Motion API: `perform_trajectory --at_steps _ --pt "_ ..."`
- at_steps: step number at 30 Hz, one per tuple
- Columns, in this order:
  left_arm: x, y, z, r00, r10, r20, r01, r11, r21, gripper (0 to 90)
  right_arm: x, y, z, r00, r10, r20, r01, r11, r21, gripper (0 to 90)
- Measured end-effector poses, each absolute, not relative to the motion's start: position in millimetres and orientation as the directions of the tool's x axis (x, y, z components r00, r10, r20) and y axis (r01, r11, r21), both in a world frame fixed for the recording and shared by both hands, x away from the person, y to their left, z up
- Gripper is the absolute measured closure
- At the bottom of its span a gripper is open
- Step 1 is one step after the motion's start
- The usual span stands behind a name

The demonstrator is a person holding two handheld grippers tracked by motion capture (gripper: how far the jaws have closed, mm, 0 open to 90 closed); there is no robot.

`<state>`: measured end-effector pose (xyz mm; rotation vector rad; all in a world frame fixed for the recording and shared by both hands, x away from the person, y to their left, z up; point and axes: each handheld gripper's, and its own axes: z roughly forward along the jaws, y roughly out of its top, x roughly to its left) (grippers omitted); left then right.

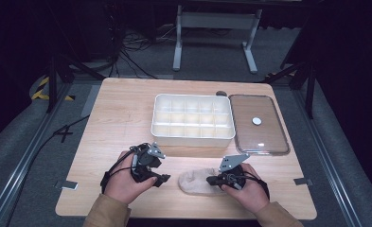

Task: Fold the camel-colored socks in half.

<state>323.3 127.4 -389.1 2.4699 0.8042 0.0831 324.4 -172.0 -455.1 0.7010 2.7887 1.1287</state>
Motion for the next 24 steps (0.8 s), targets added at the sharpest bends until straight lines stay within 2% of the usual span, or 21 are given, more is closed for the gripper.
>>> perform_trajectory --at_steps 5,15,24 --pt "323 125 -391 0.822 0.56 -0.105 0.528 -0.679 0.51 42.8 326 -168 -465 -0.894 0.433 0.113 0.399 0.657 0.64 89.3" --pt "327 108 -408 0.814 0.568 -0.123 0.545 -0.673 0.499 45.7 322 -162 -468 -0.901 0.421 0.101 0.38 0.655 0.653 89.4" --pt "333 94 -424 0.805 0.574 -0.151 0.564 -0.659 0.497 54.5 322 -164 -469 -0.903 0.418 0.103 0.376 0.647 0.664 89.4"
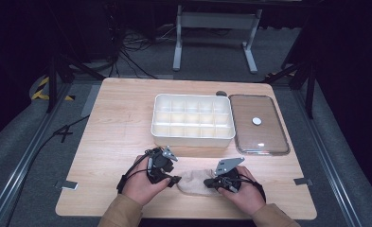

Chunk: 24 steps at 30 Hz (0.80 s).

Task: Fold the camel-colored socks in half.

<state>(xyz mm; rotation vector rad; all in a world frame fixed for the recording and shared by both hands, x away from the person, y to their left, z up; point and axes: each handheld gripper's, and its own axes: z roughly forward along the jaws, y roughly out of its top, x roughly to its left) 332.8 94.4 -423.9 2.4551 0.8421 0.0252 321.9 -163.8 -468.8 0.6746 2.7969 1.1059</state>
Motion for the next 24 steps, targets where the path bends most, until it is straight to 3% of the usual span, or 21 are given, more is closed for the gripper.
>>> perform_trajectory --at_steps 8,13,19,24 --pt "334 79 -441 0.802 0.589 -0.1 0.559 -0.68 0.475 58.5 321 -164 -469 -0.903 0.417 0.099 0.37 0.643 0.67 89.2" --pt "334 72 -447 0.806 0.581 -0.113 0.559 -0.684 0.469 58.1 321 -165 -470 -0.904 0.416 0.096 0.367 0.642 0.673 89.1" --pt "332 65 -453 0.838 0.537 -0.093 0.518 -0.732 0.442 51.5 320 -166 -470 -0.907 0.412 0.091 0.36 0.644 0.675 88.7" --pt "331 64 -453 0.839 0.536 -0.093 0.517 -0.731 0.445 52.3 319 -166 -470 -0.906 0.414 0.089 0.36 0.641 0.678 88.2"
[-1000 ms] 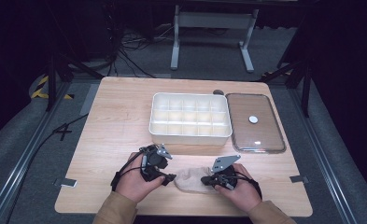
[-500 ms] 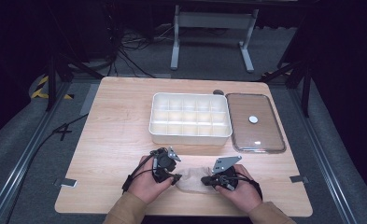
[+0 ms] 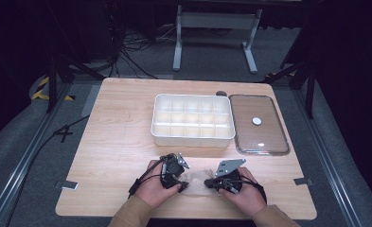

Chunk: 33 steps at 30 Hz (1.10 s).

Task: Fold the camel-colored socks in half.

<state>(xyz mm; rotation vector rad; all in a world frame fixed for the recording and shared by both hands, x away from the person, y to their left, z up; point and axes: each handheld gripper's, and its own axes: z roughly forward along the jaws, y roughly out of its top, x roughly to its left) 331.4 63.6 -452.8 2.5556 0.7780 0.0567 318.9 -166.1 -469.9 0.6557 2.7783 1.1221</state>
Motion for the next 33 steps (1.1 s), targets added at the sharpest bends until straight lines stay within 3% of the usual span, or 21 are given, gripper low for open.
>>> perform_trajectory --at_steps 9,12,13,23,33 --pt "327 59 -453 0.834 0.542 -0.107 0.526 -0.721 0.451 63.5 317 -167 -469 -0.906 0.415 0.082 0.355 0.641 0.681 85.3" --pt "327 60 -453 0.838 0.529 -0.131 0.526 -0.72 0.453 78.2 316 -172 -464 -0.906 0.416 0.072 0.346 0.631 0.694 84.3" --pt "328 60 -453 0.838 0.528 -0.137 0.527 -0.718 0.454 79.5 316 -176 -460 -0.903 0.423 0.075 0.349 0.62 0.703 84.2" --pt "333 65 -449 0.835 0.523 -0.171 0.542 -0.731 0.414 80.6 317 -218 -446 -0.859 0.506 0.082 0.423 0.608 0.672 89.6" --pt "336 73 -438 0.822 0.533 -0.199 0.564 -0.717 0.411 80.7 316 -210 -459 -0.857 0.506 0.095 0.456 0.66 0.597 89.5"
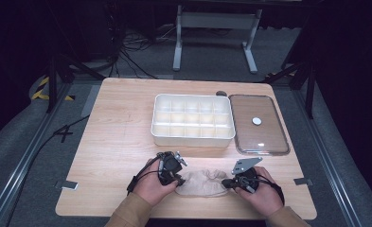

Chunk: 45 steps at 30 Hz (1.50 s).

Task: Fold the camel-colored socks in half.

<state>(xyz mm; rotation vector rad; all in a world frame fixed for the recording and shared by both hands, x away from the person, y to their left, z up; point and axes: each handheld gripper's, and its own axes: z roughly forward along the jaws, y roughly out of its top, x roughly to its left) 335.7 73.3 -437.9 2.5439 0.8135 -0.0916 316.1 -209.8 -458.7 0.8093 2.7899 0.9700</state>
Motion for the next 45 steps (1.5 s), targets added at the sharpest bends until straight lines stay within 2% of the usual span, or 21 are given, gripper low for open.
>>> perform_trajectory --at_steps 6,28,45 --pt "338 75 -429 0.822 0.523 -0.225 0.567 -0.714 0.411 80.5 314 -208 -461 -0.861 0.501 0.085 0.442 0.654 0.614 89.5" --pt "339 44 -405 0.856 0.454 -0.246 0.513 -0.687 0.514 79.5 307 -212 -467 -0.863 0.5 0.067 0.412 0.622 0.666 89.6" --pt "346 11 -410 0.882 0.403 -0.243 0.469 -0.706 0.531 85.2 306 -213 -469 -0.858 0.508 0.073 0.416 0.606 0.678 89.5"
